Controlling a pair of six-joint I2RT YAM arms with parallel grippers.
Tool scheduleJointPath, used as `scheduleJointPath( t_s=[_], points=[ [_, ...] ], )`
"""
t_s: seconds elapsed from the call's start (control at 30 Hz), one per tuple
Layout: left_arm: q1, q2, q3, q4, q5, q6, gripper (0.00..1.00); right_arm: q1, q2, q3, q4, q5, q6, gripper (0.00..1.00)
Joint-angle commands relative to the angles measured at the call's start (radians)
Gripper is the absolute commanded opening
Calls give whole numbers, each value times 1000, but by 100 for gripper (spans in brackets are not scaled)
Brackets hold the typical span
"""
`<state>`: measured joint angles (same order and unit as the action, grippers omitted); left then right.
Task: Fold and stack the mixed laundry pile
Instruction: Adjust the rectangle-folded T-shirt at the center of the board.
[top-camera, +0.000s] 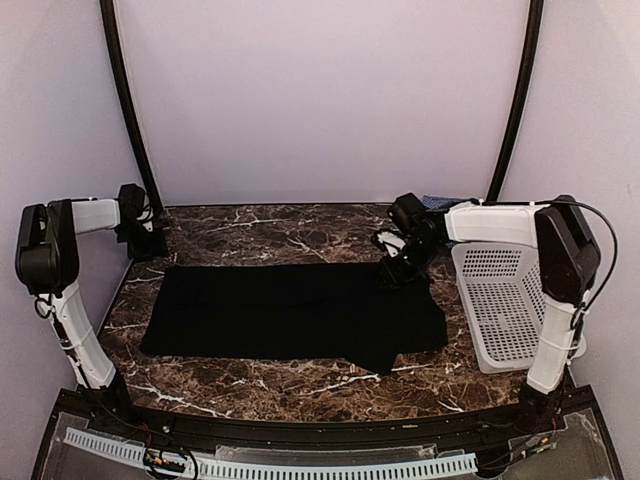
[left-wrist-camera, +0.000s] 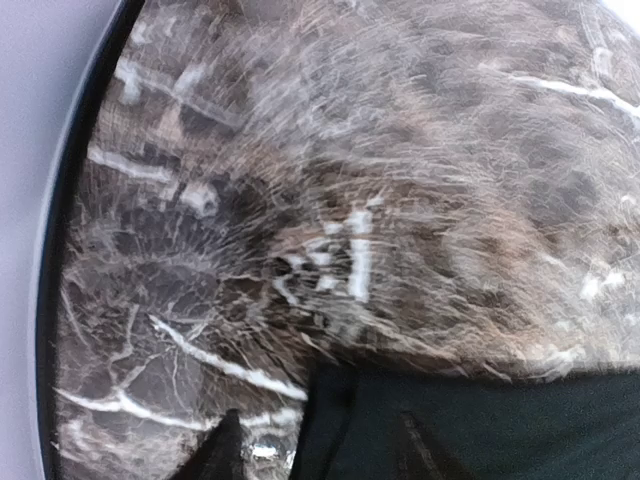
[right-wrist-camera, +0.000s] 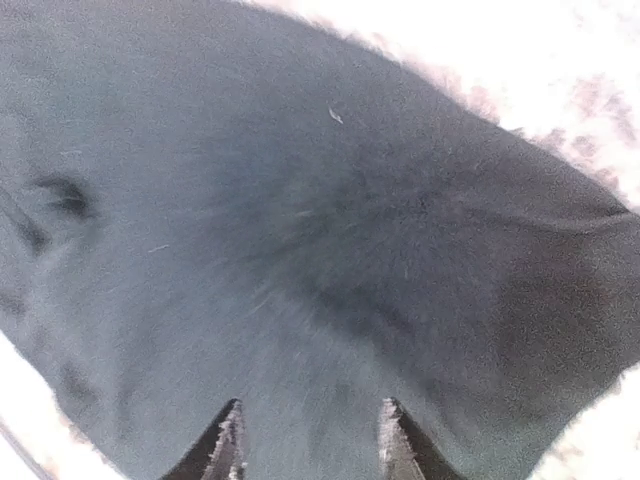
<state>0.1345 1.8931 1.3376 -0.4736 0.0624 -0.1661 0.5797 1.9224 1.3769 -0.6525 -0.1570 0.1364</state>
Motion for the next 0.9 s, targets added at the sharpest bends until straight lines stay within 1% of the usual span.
scheduleJointPath(
  t_s=[0.0,0.03,0.07,0.1,0.13,0.17,0.2,0.23,0.27,0.3,0.33,0.37,0.4,0.43,0.47,0.5,0.53,0.57,0.6,0.63,0.67,0.73,0.87],
  points=[
    [-90,-295,-61,85,24,50,56,-29,-198,-34,-25,-83,5,45],
    [-124,-363,-83,92,47,82,57,-36,-236,-48,-19,-107,9,45],
    [-196,-400,-95,115,61,100,57,-46,-272,-62,-14,-126,14,46],
    [-274,-469,-126,129,90,125,55,-53,-304,-76,-9,-148,24,46],
    [-320,-498,-161,166,140,137,53,-66,-336,-87,-4,-168,33,46],
    [-415,-550,-179,183,168,153,52,-78,-365,-100,0,-190,41,46],
    [-466,-570,-213,220,196,157,50,-90,-395,-112,7,-206,49,46],
    [-568,-597,-227,236,202,176,49,-103,-420,-123,12,-220,56,46],
    [-622,-603,-249,258,197,193,47,-114,-443,-133,16,-233,62,46],
    [-735,-600,-257,264,180,225,46,-126,-463,-141,20,-243,66,47],
    [-784,-589,-262,270,138,254,45,-137,-479,-149,21,-248,69,47],
    [-883,-558,-257,268,120,267,43,-146,-494,-154,20,-250,70,46],
    [-929,-535,-242,260,77,288,43,-157,-510,-160,17,-253,71,47],
    [-1005,-484,-231,255,59,297,41,-166,-519,-167,17,-256,71,47],
    [-1040,-458,-209,249,33,319,40,-175,-528,-171,17,-257,69,47],
    [-1103,-404,-198,252,20,328,40,-183,-536,-177,16,-258,69,47],
    [-1130,-346,-173,254,4,347,40,-191,-543,-184,18,-261,68,47],
    [-1180,-316,-160,256,-2,357,39,-199,-552,-190,20,-267,68,47],
    [-1203,-257,-128,258,-13,377,38,-206,-556,-197,20,-271,68,47],
    [-1245,-227,-94,254,-21,387,37,-213,-560,-202,16,-272,64,47],
    [-1281,-165,-77,253,-27,407,36,-219,-563,-208,15,-272,62,47],
    [-1320,-85,-29,253,-35,432,34,-231,-575,-222,14,-273,59,47],
    [-1354,24,47,271,-7,448,30,-255,-599,-248,13,-279,54,47]
  ],
)
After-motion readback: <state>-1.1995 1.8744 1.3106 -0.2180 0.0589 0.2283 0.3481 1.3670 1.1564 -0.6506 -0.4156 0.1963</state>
